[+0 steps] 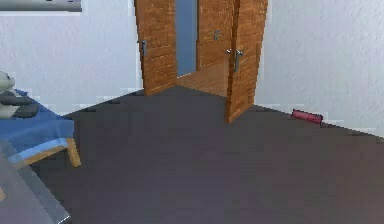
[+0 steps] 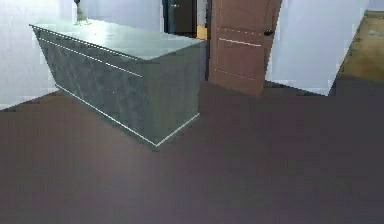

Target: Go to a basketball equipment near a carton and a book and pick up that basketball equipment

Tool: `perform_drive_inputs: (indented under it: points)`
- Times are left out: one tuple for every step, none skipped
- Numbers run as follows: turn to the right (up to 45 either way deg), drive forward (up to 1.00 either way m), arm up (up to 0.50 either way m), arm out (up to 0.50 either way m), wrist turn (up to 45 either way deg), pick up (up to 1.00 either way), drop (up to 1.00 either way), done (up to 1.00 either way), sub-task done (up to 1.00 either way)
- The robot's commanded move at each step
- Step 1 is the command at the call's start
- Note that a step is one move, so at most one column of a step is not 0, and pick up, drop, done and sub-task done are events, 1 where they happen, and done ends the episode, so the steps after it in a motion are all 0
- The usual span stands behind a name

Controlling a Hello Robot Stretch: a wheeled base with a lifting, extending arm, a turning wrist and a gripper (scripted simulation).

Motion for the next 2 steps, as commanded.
perform_drive_inputs:
  points:
    - [0.0, 0.8, 0.0, 0.0, 0.0, 0.0, 0.0, 0.0, 0.0]
    - [-45.0, 0.0, 0.0, 0.0, 0.0, 0.0, 0.0, 0.0, 0.0]
